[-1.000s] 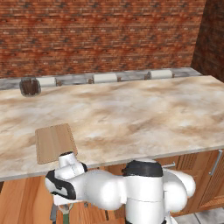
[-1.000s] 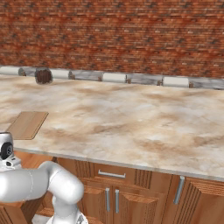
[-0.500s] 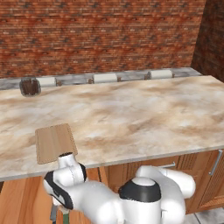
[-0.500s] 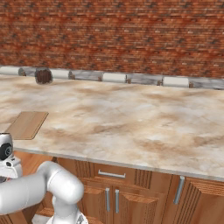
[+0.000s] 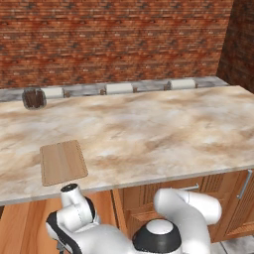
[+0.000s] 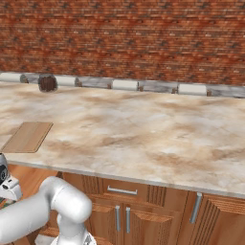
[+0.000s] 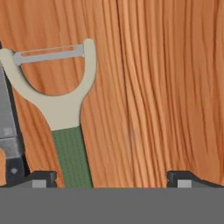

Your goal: Open the drawer on the left and place the cutting tools on the cutting board.

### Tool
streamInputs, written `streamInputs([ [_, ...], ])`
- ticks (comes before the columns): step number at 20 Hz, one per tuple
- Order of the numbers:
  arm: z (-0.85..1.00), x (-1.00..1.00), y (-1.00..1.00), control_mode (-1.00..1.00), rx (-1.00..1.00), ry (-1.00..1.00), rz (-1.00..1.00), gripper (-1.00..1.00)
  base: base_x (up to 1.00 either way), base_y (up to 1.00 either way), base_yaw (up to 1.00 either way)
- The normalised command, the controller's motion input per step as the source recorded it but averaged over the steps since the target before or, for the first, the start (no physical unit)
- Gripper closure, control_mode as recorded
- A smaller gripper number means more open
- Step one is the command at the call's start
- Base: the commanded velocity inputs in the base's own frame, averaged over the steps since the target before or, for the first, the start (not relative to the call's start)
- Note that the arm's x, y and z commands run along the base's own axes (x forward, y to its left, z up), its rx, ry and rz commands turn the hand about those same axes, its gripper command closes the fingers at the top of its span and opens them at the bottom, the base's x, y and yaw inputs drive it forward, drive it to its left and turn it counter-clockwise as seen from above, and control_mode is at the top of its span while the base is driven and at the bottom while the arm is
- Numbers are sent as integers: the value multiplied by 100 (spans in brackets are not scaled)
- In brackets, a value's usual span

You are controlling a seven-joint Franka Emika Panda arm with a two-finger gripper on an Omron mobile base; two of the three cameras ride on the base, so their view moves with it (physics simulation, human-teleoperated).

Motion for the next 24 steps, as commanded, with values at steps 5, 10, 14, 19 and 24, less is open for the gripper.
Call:
streamInputs([
  [5, -29, 0, 7, -100, 1, -14, 0, -100, 0, 0, 0],
  [10, -17, 0, 9, -100, 7, -13, 0, -100, 0, 0, 0],
  [14, -6, 0, 18, -100, 9, -6, 0, -100, 0, 0, 0],
  [19, -19, 0, 8, -100, 4, -2, 0, -100, 0, 0, 0],
  [24, -35, -1, 0, -100, 1, -1, 0, -100, 0, 0, 0],
])
